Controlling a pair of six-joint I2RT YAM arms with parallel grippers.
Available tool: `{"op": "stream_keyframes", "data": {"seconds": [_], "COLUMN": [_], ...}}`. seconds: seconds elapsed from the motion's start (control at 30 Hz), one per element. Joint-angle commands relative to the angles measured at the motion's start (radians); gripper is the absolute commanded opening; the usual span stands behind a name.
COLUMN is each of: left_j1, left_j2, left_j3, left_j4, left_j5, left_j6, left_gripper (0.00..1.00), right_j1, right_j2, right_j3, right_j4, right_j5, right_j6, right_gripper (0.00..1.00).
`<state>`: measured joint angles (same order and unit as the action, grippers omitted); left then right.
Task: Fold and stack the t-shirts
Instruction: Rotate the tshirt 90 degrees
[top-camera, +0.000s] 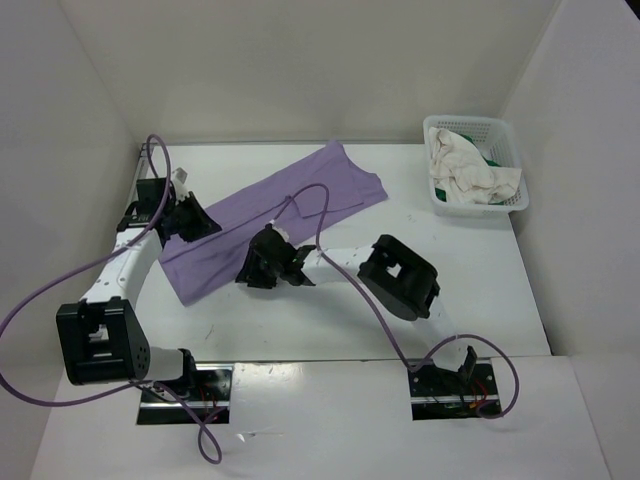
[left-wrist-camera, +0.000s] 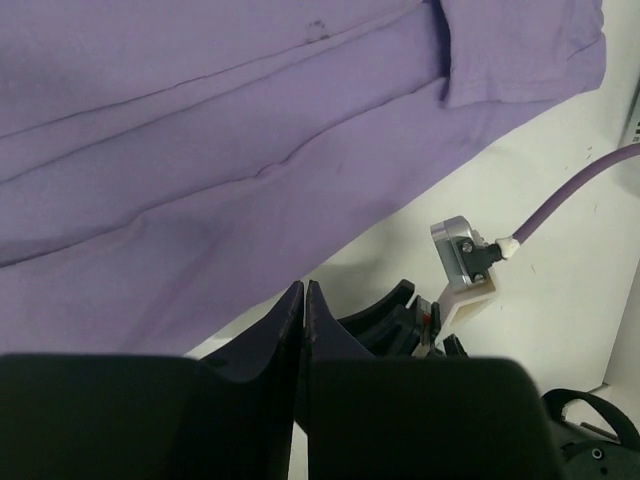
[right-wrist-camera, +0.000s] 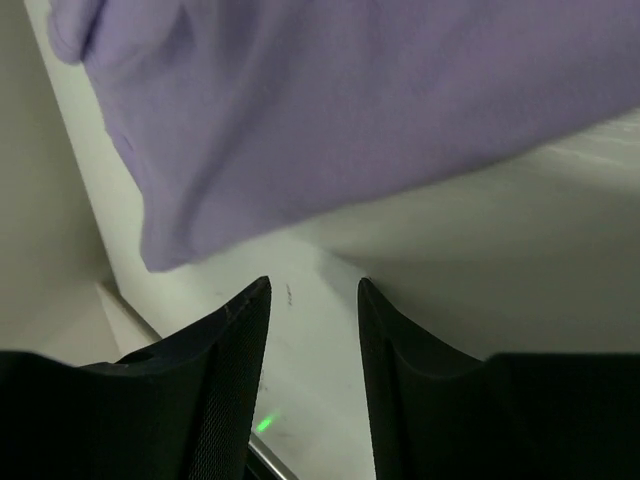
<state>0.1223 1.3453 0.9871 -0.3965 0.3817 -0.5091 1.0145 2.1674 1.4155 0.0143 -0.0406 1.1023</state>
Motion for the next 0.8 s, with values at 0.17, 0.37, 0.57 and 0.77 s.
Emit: {"op": "stream_keyframes", "data": {"seconds": [0.17,0.37,0.57,0.77], "left_j1": [0.005,0.005,-0.062,-0.190], "left_j2": [0.011,0.011,0.049,0.159], "left_j3": [0.012,0.030,0.079,0.206], "left_j4": [0.050,0.050,0.030,0.060], "left_j5": [0.029,0.057,-0.013,-0.089], "left_j6": [-0.017,-0.017,0.026,0.035], "left_gripper": [0.08,0.09,0.11,0.20], "right_j1": [0.016,0.016,-0.004,-0.073], "right_j2": [0.184,0.197,0.036,-0.266], "right_j3": [0.186,0.240,-0.022,-0.488], "right_j4": [-0.049,-0.077,-0.004,-0.037], "right_j5": [0.094,0.094,0.030,-0.100], "right_j6": [0.151,0.157,0.045,-0.105], "right_gripper": [0.36,0.05,0.01,0.01]}}
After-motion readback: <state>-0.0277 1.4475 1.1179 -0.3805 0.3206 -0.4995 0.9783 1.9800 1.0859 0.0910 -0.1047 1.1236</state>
